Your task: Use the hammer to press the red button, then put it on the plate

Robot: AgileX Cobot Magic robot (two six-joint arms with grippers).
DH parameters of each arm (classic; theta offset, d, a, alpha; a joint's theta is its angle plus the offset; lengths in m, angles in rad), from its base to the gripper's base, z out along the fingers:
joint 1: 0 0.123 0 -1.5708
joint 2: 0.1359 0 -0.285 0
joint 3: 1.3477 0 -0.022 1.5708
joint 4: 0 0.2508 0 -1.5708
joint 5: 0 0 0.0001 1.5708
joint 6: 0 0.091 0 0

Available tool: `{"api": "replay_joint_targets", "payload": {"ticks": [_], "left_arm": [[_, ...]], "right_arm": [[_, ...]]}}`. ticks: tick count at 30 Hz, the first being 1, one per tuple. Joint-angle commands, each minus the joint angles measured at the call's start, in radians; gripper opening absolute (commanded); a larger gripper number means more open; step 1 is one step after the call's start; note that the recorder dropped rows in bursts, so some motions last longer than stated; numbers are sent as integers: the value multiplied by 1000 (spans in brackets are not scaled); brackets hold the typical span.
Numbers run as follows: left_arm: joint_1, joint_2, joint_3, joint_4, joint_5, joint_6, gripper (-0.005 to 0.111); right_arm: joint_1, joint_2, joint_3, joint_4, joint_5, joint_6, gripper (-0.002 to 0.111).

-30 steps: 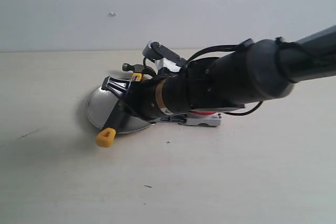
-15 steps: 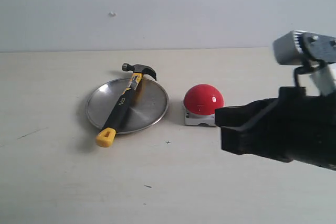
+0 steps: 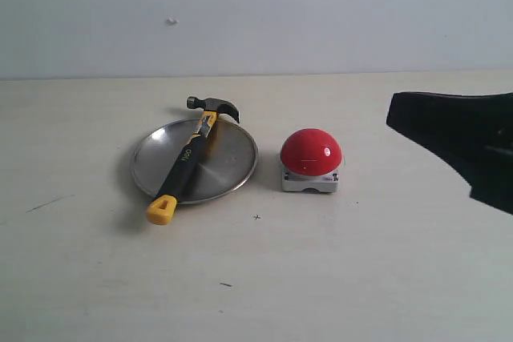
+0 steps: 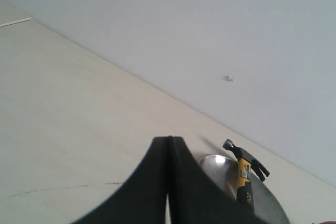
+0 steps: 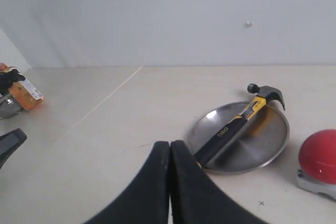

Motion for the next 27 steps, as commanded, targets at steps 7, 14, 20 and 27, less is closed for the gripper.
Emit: {"api": "replay_joint_targets", "payload": {"ticks": [7, 14, 20, 27], "left_arm": [[4, -7, 0, 1, -1, 7, 0], [4, -7, 0, 1, -1, 9, 0], [4, -7, 0, 1, -1, 9, 0], [4, -7, 0, 1, -1, 9, 0]], "right_arm": [[-230, -212, 149, -13, -47, -150, 0], [-469, -464, 328, -13, -43, -159, 0], [-623, -576, 429, -13, -54, -161, 0], [-650, -588, 441, -13, -54, -260, 0]]}}
